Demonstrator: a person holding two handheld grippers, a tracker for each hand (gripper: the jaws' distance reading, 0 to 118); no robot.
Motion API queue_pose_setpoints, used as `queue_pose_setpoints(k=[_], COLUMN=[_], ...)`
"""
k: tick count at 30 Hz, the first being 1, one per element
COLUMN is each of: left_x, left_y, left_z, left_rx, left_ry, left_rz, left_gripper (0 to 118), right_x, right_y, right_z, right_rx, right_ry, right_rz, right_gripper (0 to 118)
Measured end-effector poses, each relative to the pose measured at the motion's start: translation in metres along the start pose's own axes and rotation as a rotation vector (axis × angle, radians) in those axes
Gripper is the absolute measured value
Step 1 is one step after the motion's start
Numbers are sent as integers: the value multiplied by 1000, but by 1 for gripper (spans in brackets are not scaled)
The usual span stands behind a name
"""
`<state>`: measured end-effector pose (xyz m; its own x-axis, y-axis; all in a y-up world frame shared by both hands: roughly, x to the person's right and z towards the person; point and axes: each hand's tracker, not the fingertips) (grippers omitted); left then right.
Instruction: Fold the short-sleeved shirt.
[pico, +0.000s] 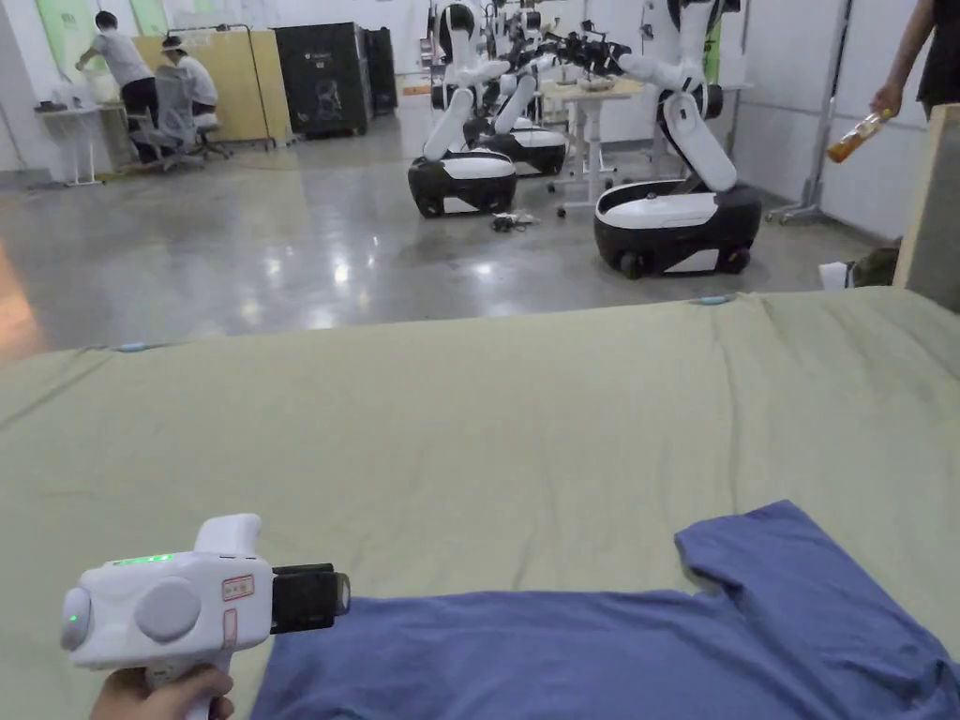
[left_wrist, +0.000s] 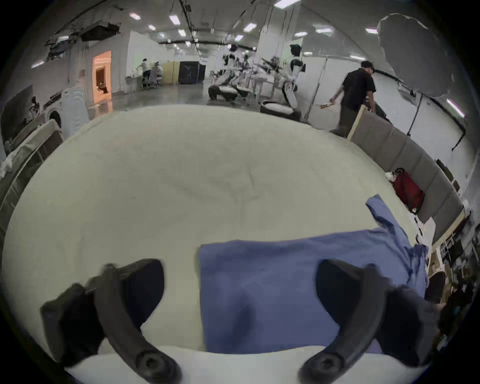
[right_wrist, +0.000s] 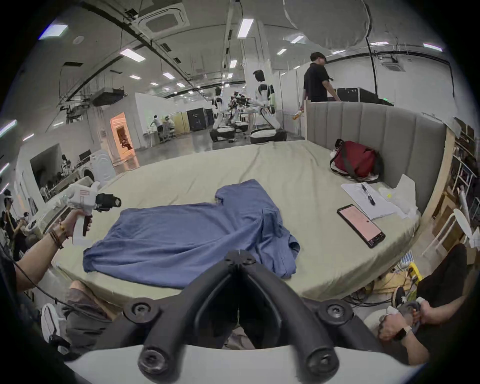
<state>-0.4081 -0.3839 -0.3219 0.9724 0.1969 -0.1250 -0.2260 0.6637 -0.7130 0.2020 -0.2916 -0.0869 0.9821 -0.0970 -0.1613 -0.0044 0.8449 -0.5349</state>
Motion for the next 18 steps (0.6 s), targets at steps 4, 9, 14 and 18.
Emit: queue_pose_setpoints(k=[4, 9, 14, 18], left_x=[-10, -1, 17, 26], left_y=[9, -1, -7, -6], left_z=[-31, -54, -38, -26], left_rx=[-22, -116, -37, -26], left_ry=[24, 55, 52, 59], left_rz=[54, -6, -117, -137], left_gripper=[112, 102, 0, 0], right_x=[2, 1, -3, -2], right_y=[1, 0, 3, 2], right_z=[-2, -10, -19, -23], right_rx=[-8, -28, -53, -64], right_ry=[-26, -40, -35, -16], right_rz=[-7, -5, 12, 22], right_gripper=[2, 2, 2, 2])
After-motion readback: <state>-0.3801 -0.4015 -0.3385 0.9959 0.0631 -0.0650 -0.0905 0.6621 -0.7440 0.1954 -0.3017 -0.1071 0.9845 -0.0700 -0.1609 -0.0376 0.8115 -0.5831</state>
